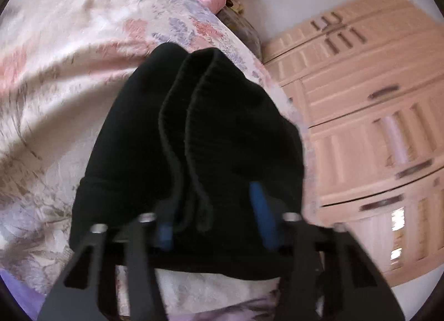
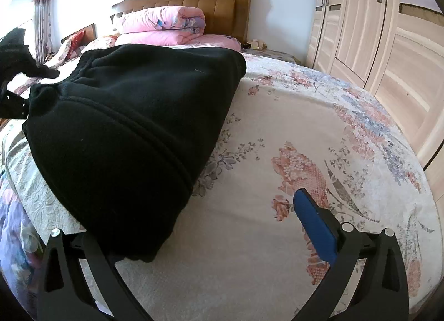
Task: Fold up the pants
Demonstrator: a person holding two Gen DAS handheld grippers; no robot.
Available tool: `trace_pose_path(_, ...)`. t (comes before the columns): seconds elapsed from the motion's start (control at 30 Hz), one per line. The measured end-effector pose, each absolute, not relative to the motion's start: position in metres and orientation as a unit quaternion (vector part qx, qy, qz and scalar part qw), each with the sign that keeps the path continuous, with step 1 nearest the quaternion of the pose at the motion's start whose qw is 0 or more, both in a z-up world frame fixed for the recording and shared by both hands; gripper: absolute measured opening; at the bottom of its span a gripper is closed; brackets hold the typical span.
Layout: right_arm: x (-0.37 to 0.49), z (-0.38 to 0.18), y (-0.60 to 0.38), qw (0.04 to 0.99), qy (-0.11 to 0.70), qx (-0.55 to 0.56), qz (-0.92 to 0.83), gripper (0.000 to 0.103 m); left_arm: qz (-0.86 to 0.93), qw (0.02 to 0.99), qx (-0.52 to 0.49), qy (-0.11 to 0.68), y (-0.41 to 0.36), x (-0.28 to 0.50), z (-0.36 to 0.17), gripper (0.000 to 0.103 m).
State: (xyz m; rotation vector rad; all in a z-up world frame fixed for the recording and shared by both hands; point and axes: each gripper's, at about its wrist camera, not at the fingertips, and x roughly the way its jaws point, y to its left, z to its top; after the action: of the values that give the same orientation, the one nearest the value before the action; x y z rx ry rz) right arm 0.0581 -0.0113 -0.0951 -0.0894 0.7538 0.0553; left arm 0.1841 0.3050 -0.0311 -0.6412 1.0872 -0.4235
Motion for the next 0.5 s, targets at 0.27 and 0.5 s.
trace_pose_path(0.27,0.056,-0.094,-0.007,0.929,0.366,-0.054,0.021,0.099,-0.165,0.802,-0.280,0.501,0.299,0.186,-0.038,0.030)
trace_pose_path(0.5,0.052,-0.081,0.007,0.933,0.350,-0.087,0.013,0.099,-0.175,0.875,-0.190,0.409,0.287,0.168,0.067,0.027)
